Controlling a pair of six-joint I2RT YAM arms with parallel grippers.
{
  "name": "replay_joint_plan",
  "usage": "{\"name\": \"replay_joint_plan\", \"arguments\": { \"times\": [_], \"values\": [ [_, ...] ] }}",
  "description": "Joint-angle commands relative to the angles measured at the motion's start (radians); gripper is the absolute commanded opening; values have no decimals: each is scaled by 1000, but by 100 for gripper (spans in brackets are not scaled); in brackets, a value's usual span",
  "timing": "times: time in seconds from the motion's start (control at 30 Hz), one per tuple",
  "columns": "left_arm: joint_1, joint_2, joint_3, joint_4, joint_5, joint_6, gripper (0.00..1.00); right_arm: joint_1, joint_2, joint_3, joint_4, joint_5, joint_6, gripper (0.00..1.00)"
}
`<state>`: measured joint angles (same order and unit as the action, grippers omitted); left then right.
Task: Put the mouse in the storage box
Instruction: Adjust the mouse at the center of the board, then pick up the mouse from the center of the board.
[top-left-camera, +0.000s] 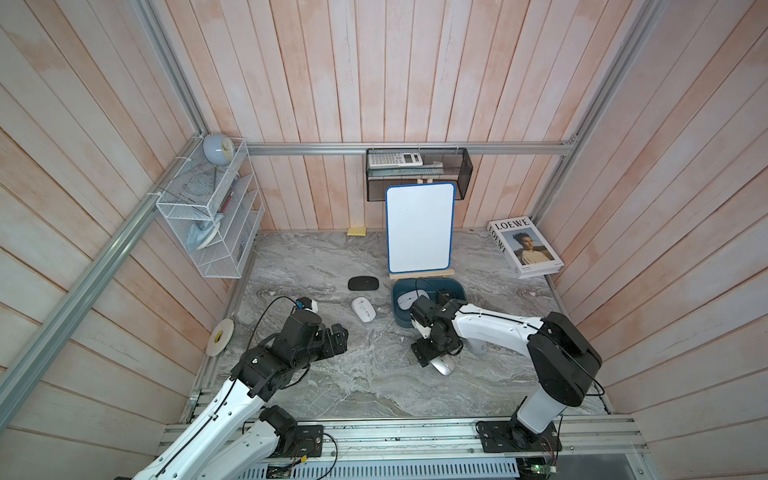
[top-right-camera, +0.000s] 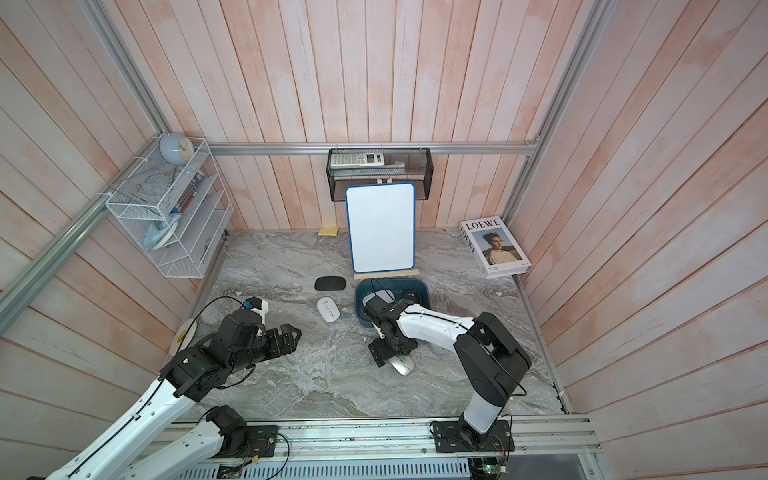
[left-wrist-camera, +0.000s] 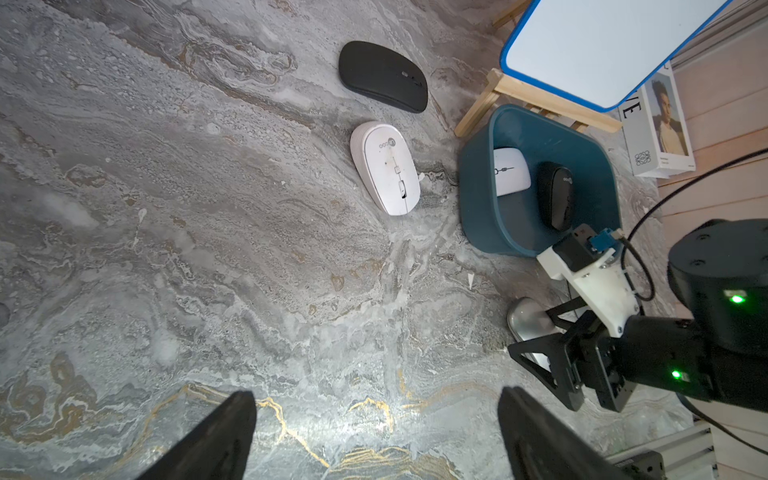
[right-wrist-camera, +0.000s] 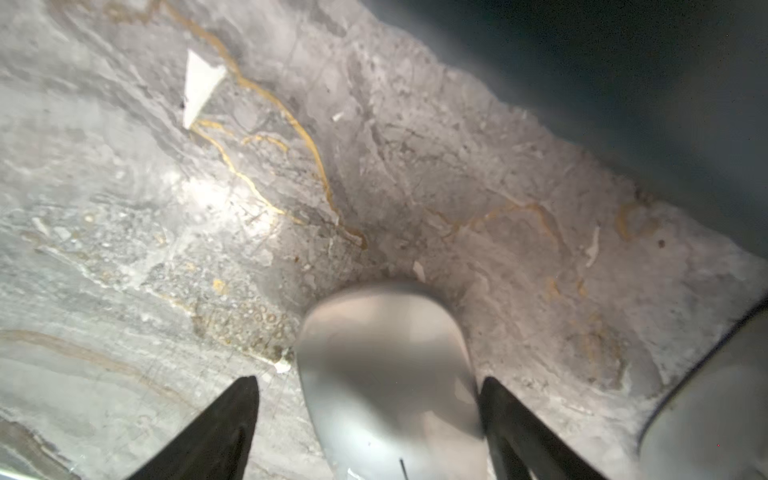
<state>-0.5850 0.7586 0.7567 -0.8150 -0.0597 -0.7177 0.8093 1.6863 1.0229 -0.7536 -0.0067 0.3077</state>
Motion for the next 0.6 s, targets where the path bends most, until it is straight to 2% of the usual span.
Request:
{"name": "replay_joint_plan", "arguments": {
  "times": [0.0, 0.37, 0.57],
  "values": [
    [2, -4, -11, 20, 3, 20, 96, 4, -20, -36, -24, 10, 15, 82],
    [2, -5, -14, 20, 2, 18, 96, 12, 10, -79, -21, 8, 4, 85],
    [1, -7, -12, 17, 3, 17, 96, 24, 39, -64, -39, 34, 13, 77]
  ]
}}
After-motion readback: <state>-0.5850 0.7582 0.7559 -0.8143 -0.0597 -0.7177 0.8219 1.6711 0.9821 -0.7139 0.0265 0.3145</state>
